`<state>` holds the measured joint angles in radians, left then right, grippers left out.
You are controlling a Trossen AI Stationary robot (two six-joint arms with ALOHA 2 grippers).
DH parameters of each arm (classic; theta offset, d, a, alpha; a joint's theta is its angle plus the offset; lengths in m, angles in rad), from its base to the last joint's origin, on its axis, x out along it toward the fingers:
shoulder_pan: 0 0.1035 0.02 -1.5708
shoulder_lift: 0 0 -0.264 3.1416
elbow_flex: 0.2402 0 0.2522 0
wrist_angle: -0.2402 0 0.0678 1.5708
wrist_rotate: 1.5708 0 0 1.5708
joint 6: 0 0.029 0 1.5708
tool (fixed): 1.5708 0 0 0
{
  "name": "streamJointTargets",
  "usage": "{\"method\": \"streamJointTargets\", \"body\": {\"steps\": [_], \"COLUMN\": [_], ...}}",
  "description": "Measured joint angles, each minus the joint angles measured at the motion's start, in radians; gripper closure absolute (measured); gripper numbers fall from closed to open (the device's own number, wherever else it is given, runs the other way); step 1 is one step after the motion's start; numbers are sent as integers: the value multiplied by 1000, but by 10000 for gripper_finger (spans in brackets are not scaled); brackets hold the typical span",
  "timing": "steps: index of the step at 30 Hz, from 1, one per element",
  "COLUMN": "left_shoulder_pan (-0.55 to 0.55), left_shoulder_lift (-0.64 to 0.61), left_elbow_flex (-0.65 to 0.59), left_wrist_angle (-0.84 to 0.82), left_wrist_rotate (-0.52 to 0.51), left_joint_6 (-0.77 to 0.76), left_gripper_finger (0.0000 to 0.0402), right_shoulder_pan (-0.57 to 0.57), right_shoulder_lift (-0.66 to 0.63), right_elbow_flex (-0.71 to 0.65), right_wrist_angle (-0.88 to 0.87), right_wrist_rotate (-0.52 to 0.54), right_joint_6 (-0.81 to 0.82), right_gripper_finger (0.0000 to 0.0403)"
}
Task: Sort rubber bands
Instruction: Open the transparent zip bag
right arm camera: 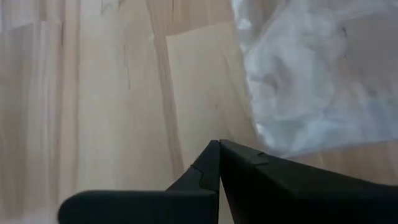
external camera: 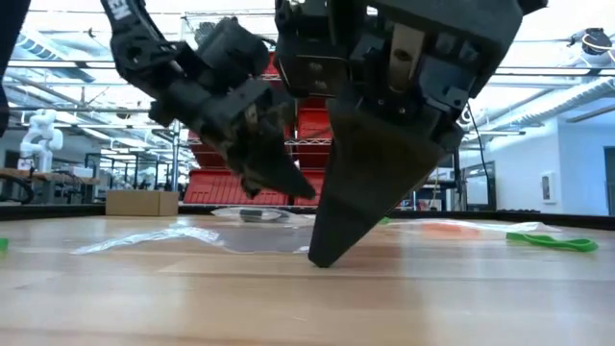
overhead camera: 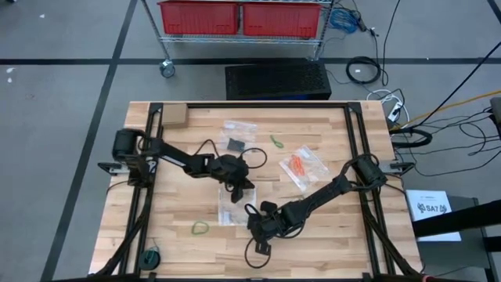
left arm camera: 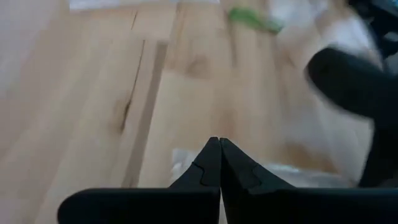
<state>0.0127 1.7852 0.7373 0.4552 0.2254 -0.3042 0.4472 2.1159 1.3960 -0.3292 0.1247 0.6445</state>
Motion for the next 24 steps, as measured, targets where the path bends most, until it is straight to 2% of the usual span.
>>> {"method": "streamJointTargets", "body": {"steps": [4, 11, 18, 24], "left_shoulder_pan": [10, 15, 13, 8], "left_shoulder_lift": [32, 10, 6, -83], "left_elbow_flex": [4, -7, -6, -12], "left_wrist_angle": [-55, -148, -179, -309], "left_wrist_rotate": [-22, -100, -111, -168], "left_joint_6": [-1, -2, -4, 2], "left_gripper_finger": [401, 401, 401, 401], "right_shoulder_pan": [-15, -44, -71, -87], "right_shoulder_lift": [0, -2, -2, -9], "right_elbow_flex": [1, 3, 3, 2], "right_wrist_angle": [-26, -107, -173, -251], "right_wrist_rotate": [-1, 44, 79, 130], "right_joint_6": [-5, -10, -28, -35], "right_gripper_finger": [403, 403, 403, 403]}}
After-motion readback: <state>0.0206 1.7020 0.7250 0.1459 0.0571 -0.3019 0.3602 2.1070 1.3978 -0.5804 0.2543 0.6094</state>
